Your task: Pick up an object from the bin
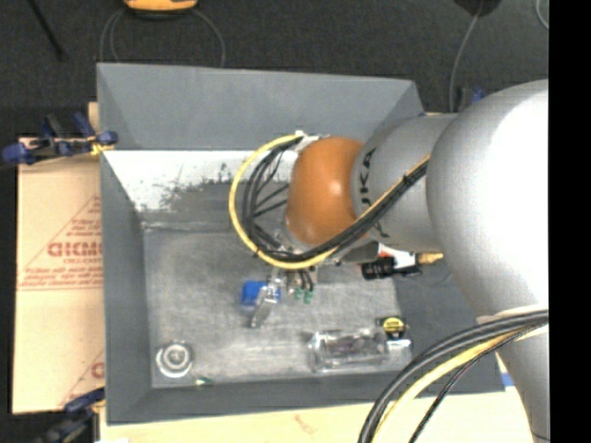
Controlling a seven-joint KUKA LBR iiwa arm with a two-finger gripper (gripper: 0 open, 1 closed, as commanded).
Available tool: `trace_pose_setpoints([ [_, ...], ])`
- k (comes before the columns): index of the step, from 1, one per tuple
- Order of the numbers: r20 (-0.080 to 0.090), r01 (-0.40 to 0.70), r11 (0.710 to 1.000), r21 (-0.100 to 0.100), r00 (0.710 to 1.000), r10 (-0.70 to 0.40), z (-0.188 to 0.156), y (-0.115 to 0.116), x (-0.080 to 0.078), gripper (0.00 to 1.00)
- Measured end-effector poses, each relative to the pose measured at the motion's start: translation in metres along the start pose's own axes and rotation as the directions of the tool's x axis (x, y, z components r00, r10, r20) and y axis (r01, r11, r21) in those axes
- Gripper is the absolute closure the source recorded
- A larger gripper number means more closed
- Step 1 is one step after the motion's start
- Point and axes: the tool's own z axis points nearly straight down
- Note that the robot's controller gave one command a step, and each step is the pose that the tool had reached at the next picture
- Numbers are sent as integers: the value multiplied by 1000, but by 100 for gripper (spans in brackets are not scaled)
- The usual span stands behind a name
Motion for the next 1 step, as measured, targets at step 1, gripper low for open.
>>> trace_pose_setpoints([
  [1, -4, -2, 1000, -1, 1000, 2, -2, 0, -2, 0],
])
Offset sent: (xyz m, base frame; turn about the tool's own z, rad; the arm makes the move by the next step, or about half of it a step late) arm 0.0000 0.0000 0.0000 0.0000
